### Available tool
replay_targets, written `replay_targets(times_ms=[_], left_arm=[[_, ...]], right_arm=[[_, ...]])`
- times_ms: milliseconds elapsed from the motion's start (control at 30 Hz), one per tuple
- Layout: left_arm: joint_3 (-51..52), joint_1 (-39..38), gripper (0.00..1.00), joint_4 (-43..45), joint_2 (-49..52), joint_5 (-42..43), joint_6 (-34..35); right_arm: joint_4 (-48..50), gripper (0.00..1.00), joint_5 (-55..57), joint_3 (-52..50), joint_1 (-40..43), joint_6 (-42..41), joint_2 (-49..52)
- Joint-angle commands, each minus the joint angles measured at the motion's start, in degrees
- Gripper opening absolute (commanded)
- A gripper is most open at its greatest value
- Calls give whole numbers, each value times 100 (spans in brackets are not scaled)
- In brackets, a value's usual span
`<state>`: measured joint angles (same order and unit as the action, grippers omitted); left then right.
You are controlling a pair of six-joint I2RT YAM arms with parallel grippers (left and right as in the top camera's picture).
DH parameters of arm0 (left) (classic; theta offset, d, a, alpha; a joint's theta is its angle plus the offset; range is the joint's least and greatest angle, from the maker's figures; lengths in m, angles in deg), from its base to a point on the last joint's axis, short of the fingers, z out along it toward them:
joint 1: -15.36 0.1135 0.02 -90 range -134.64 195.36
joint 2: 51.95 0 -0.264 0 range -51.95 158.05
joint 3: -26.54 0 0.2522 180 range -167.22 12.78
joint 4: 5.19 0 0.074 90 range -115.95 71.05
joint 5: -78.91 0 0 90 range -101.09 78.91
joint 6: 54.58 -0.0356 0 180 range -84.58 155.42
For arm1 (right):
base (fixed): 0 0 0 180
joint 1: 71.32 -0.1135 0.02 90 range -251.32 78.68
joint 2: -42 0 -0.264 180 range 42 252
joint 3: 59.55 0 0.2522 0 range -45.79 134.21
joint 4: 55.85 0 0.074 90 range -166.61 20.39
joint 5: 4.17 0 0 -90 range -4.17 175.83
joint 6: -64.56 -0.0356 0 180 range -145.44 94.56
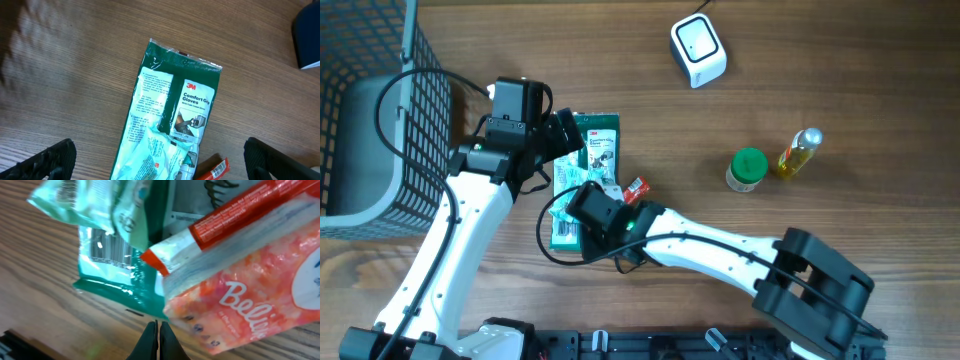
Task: Scan the item barcode
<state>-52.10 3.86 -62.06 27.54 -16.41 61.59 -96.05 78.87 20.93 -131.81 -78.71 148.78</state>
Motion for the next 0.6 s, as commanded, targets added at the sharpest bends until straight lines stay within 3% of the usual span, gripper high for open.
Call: replay_targets(times_ms=[0, 567], left_arm=[[-7, 17, 100, 15, -9, -57, -46], [-7, 17, 100, 15, -9, -57, -46]], right_arm=[[17, 4, 118, -66, -9, 68, 166], [-214, 6, 313, -66, -9, 278, 166]])
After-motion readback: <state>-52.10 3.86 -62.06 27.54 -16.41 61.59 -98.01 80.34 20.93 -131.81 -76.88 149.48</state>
